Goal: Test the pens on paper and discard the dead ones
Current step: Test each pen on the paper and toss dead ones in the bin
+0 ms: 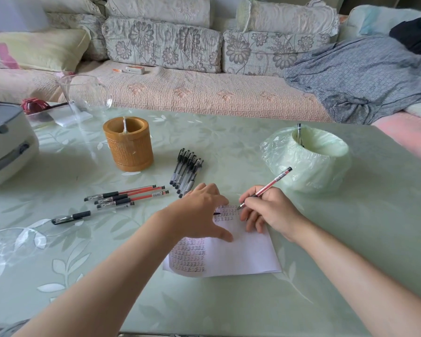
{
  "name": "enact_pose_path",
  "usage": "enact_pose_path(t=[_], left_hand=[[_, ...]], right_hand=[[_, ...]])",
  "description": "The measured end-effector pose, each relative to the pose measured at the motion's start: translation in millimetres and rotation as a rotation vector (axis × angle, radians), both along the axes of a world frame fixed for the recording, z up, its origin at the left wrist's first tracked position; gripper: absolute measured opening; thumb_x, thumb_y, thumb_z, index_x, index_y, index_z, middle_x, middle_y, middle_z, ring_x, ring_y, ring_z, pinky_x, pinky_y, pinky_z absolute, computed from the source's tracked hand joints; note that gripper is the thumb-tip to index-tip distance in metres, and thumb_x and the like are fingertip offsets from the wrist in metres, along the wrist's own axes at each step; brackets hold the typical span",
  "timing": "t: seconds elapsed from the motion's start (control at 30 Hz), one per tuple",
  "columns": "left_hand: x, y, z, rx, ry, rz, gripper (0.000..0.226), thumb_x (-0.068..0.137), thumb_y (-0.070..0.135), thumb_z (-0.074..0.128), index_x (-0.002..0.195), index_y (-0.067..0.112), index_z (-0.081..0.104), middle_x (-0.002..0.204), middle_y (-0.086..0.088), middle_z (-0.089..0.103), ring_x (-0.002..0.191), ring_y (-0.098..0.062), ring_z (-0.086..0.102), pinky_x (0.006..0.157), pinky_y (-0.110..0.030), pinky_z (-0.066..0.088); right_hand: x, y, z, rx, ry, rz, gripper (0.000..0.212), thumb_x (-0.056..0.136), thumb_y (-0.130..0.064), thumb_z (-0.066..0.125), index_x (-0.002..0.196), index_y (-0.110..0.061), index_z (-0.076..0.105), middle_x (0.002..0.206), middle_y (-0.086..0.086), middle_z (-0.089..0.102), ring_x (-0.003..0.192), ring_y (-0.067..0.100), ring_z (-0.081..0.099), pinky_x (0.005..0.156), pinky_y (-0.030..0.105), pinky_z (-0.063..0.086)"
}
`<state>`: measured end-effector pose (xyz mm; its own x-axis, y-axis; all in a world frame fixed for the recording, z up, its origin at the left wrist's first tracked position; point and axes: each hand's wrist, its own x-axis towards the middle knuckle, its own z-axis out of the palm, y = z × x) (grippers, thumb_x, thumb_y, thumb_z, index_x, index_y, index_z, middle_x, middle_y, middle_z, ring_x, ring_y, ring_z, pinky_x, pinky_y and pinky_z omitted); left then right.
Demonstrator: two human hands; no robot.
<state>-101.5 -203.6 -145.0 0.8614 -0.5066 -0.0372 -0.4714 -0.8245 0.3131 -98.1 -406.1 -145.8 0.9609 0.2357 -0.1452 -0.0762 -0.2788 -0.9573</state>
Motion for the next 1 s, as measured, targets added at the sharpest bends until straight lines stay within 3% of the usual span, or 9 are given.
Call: enact_pose_path(t=[0.13,0.23,0.33,0.47,0.57,0.7,1.0], left_hand=[[0,5,1,-0.012,0.012,-0.015,0.090,0.063,0.071,0.072,0.139,0.028,0.049,0.121,0.008,0.044,0.111,-0.010,0.037,0.096,-0.028,0.041],[0,7,-3,-0.043,-0.042,-0.031,0.082,0.067,0.070,0.070,0.135,0.028,0.053,0.117,0.006,0.047,0.109,-0.011,0.039,0.095,-0.030,0.043],[1,7,-6,-0.115,-0.102,-0.048,0.064,0.070,0.063,0.073,0.123,0.028,0.060,0.109,0.005,0.051,0.101,-0.011,0.042,0.088,-0.028,0.043],[0,2,-7,-0.164,-0.119,-0.052,0.046,0.073,0.056,0.074,0.110,0.030,0.066,0.103,0.005,0.053,0.096,-0.011,0.046,0.083,-0.028,0.043],[-1,0,-13,-0.160,-0.110,-0.049,0.047,0.073,0.058,0.074,0.111,0.031,0.065,0.103,0.006,0.053,0.097,-0.011,0.046,0.083,-0.031,0.046],[1,0,-15,-0.160,-0.107,-0.044,0.050,0.072,0.061,0.072,0.112,0.034,0.063,0.103,0.007,0.052,0.096,-0.012,0.046,0.082,-0.037,0.048],[2,0,-16,-0.134,-0.110,-0.040,0.052,0.072,0.063,0.069,0.117,0.037,0.062,0.106,0.007,0.051,0.098,-0.013,0.046,0.082,-0.037,0.049]], right_hand=[[-1,-3,-8,-0.144,-0.114,0.025,0.015,0.090,-0.007,0.059,0.076,-0.009,0.065,0.060,0.012,0.065,0.042,0.022,0.050,0.040,0.025,0.036],[-2,-3,-12,-0.129,-0.127,0.019,0.013,0.086,0.000,0.061,0.079,-0.011,0.064,0.059,0.017,0.063,0.042,0.020,0.052,0.039,0.023,0.036],[-2,-4,-13,-0.101,-0.149,0.027,0.016,0.082,0.006,0.064,0.079,-0.009,0.059,0.053,0.005,0.060,0.044,0.018,0.056,0.038,0.023,0.037],[-1,-4,-17,-0.057,-0.185,0.066,0.024,0.078,0.011,0.064,0.068,-0.009,0.055,0.049,-0.002,0.051,0.039,0.013,0.046,0.041,0.022,0.036],[1,-2,-20,-0.096,-0.237,0.102,0.027,0.076,0.010,0.065,0.064,-0.012,0.054,0.051,-0.009,0.050,0.045,0.005,0.042,0.046,0.020,0.034],[3,-2,-24,-0.162,-0.313,0.114,0.020,0.069,-0.004,0.066,0.061,-0.014,0.051,0.052,-0.011,0.046,0.051,0.008,0.038,0.052,0.025,0.031],[7,0,-27,-0.178,-0.312,0.122,0.017,0.066,-0.011,0.064,0.061,-0.013,0.048,0.050,-0.013,0.042,0.048,0.006,0.034,0.048,0.023,0.028]])
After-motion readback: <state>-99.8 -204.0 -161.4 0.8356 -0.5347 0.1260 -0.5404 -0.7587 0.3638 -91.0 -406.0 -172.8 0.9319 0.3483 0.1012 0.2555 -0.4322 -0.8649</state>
